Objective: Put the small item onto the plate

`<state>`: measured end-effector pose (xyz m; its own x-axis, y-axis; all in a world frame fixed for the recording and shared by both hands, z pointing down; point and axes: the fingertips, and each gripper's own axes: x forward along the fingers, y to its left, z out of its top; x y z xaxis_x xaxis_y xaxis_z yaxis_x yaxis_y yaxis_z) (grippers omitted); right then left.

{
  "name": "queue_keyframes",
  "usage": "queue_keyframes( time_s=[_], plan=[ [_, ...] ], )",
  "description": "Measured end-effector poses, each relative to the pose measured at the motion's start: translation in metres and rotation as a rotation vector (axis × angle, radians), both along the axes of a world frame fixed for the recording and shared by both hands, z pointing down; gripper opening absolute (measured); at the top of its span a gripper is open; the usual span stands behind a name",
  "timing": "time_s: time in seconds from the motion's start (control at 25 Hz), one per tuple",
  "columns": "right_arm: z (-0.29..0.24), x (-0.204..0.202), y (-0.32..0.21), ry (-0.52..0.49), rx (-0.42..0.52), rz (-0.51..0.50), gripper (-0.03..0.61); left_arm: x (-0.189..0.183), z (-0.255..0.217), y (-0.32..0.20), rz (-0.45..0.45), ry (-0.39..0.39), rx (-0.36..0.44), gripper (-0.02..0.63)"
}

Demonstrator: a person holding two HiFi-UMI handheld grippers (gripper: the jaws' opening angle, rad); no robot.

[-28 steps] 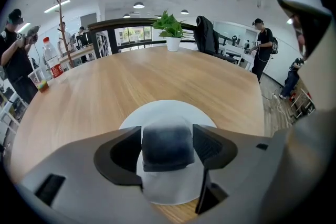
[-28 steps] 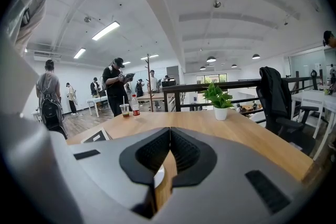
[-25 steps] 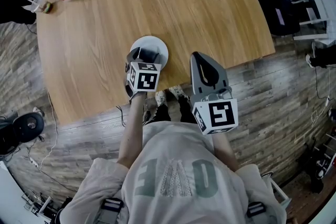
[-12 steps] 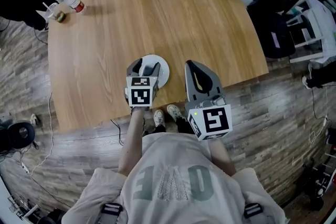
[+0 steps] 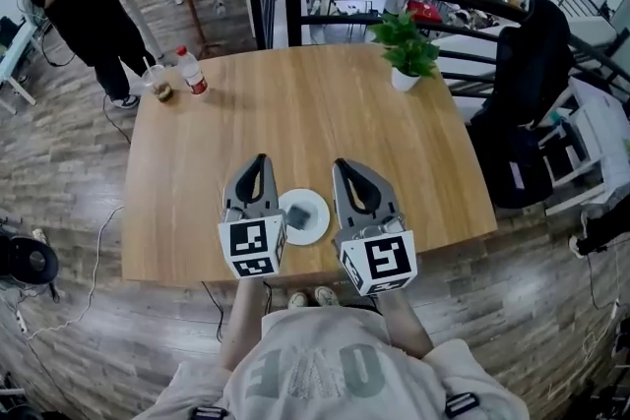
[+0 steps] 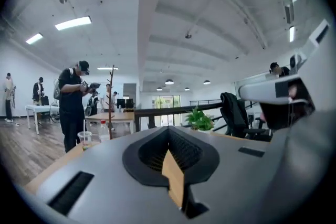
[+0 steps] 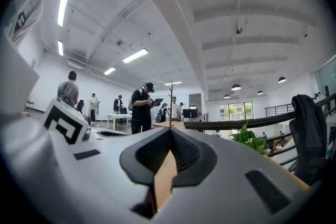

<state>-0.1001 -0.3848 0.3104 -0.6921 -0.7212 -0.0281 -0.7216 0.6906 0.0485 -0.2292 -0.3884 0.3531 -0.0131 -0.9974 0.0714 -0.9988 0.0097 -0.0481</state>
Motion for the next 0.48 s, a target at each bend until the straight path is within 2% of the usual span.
queue_keyframes(
  time_s=[0.2, 0.36, 0.48],
  plan=[
    [-0.013, -0.011, -0.005, -0.031, 0.029, -0.033, 0.018, -0.018, -0.069, 0.025, -0.061, 0.01, 0.17, 0.009],
    [-0.014, -0.015, -0.003, -0.03, 0.044, -0.042, 0.017, -0.024, -0.093, 0.044, -0.079, 0.013, 0.24, 0.009],
    [-0.016, -0.02, 0.0, -0.031, 0.056, -0.045, 0.017, -0.025, -0.098, 0.052, -0.078, 0.003, 0.26, 0.008]
  ],
)
